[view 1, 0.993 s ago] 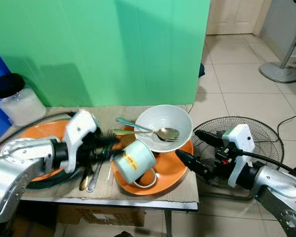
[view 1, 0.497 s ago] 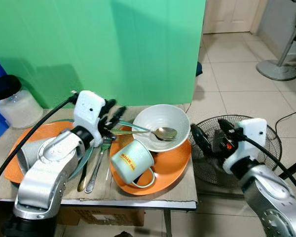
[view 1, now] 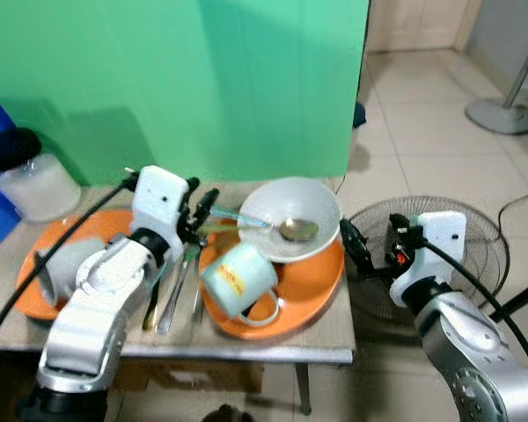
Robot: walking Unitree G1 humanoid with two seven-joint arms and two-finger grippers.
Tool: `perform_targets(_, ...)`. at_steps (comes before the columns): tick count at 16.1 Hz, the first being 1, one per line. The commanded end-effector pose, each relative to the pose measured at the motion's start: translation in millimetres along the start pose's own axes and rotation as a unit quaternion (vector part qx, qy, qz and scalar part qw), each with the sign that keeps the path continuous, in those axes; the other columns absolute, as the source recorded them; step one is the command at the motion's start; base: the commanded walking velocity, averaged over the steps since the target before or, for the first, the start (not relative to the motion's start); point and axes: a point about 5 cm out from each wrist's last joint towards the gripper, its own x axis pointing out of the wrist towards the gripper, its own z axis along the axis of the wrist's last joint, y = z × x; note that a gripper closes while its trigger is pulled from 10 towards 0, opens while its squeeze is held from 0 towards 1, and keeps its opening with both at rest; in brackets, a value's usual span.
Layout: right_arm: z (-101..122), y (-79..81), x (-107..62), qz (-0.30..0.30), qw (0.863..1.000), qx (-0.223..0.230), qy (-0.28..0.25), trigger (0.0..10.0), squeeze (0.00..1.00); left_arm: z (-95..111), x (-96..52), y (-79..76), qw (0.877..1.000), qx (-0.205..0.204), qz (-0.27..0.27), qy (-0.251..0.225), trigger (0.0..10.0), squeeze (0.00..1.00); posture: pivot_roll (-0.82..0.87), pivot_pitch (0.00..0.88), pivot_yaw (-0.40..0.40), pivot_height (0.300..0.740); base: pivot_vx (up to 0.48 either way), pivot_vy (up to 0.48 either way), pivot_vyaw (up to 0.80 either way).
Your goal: Setting the table
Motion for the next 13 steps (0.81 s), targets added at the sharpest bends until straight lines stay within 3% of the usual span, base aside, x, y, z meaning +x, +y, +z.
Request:
perform_targets(1,0.7,4.7,2.3,0.013,1.0,0.0,0.002,10.0,0.0,-2.8,-1.8,4.4,1.0,0.004,0.015,0.004,10.0,0.0,0.01,0.0,0.131,0.74,0.0,0.0,0.0)
perform_targets(6,3.2,2.9,6.6,0.033,0.999,-0.015,0.006,10.0,0.0,-3.2,-5.3,6.7,0.999,-0.004,0.04,-0.001,10.0,0.0,0.04,0.0,0.095,0.74,0.0,0.0,0.0)
perform_targets(10,3.6,6.3,11.8,0.071,0.997,-0.023,0.018,10.0,0.0,-7.4,-18.4,2.9,0.999,0.008,0.031,0.016,10.0,0.0,0.07,0.0,0.076,0.74,0.0,0.0,0.0)
perform_targets(13,1.9,5.6,10.2,0.1,0.994,-0.033,0.032,10.0,0.0,-10.6,-20.0,0.9,0.999,0.012,0.025,0.026,10.0,0.0,0.07,0.0,0.072,0.74,0.0,0.0,0.0)
